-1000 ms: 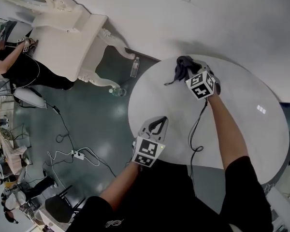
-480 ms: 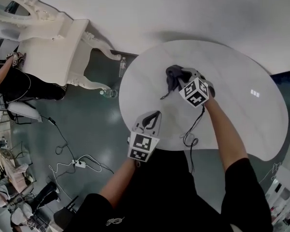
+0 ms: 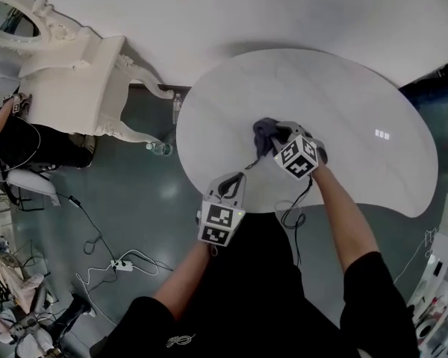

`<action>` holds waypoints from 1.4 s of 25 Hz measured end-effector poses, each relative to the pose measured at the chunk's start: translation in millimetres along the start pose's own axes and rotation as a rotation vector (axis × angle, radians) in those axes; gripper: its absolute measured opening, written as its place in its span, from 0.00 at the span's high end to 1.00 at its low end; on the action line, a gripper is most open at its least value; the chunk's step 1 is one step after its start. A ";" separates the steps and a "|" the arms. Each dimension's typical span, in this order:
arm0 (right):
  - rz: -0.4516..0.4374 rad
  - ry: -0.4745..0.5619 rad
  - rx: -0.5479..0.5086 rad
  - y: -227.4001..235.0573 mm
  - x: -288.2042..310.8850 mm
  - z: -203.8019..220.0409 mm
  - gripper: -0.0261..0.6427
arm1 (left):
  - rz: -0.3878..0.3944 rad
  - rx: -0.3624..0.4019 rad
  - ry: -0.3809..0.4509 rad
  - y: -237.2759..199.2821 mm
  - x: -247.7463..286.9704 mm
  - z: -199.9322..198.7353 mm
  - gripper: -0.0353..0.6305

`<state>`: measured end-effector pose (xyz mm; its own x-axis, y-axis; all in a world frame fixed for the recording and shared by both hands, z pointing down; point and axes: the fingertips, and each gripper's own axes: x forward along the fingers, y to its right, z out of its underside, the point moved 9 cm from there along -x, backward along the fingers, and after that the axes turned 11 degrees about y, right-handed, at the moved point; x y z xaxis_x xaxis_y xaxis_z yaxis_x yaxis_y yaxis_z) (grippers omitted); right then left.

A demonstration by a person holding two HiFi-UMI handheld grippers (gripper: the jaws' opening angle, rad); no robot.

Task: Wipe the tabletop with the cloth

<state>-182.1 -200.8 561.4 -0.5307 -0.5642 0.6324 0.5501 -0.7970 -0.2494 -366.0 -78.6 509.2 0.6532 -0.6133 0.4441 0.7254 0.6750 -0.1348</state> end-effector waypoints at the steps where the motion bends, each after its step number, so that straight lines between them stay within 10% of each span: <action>1: 0.002 -0.006 0.004 -8.1 -5.7 2.3 0.88 | 0.002 -0.004 -0.004 1.9 -2.3 3.4 0.94; 19: -0.095 -0.143 0.073 -124.2 -87.7 38.3 0.88 | 0.085 -0.029 0.009 37.6 -9.0 22.2 0.94; 35: -0.128 -0.173 -0.071 -11.3 -53.5 50.2 0.88 | 0.034 -0.019 0.013 34.8 74.6 -26.1 0.94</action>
<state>-127.6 -150.7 567.2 -0.4719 -0.4167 0.7769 0.4348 -0.8766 -0.2061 -286.4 -111.5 514.6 0.6801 -0.5957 0.4272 0.7068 0.6875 -0.1665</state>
